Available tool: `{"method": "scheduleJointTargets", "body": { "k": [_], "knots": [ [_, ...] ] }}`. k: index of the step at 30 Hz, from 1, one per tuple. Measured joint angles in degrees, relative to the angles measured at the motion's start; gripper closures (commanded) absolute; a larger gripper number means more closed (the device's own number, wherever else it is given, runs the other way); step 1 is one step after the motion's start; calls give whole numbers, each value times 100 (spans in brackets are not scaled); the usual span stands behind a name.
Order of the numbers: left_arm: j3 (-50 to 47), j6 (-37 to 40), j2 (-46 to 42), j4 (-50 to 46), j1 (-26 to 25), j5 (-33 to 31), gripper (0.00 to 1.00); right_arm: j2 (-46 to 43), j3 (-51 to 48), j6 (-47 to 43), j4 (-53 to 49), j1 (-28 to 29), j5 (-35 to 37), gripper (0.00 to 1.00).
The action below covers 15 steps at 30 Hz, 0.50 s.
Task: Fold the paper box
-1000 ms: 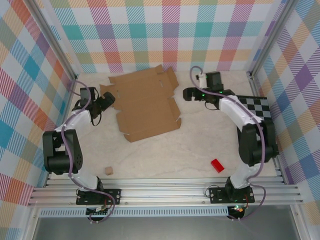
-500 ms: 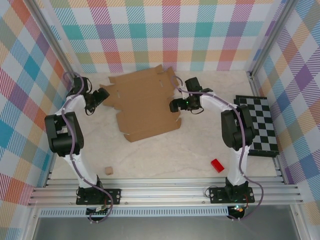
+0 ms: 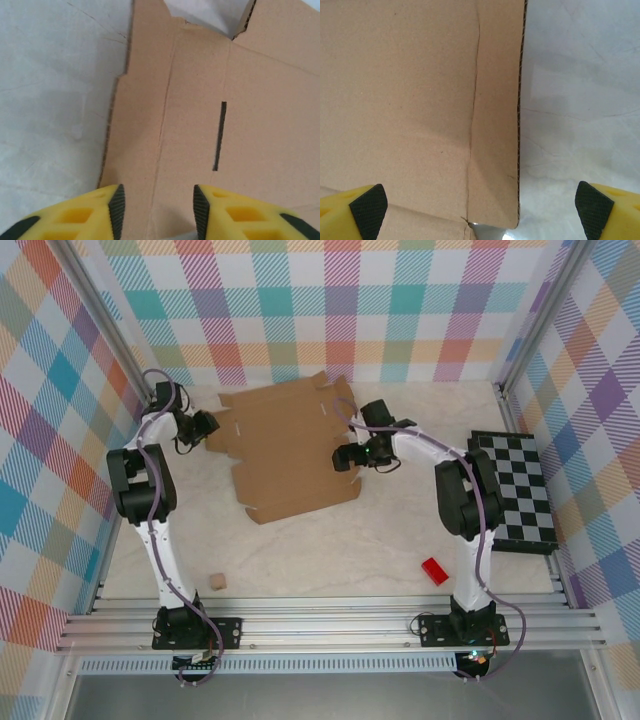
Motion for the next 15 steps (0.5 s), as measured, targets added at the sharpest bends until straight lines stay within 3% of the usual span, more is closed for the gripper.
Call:
{"method": "scheduleJointTargets", "body": {
  "k": [7, 15],
  "knots": [
    [155, 302, 188, -376, 4, -214, 47, -686, -173, -63, -155, 2, -15, 0],
    [153, 271, 94, -470, 326, -413, 40, -1139, -173, -55, -210, 2, -26, 0]
  ]
}}
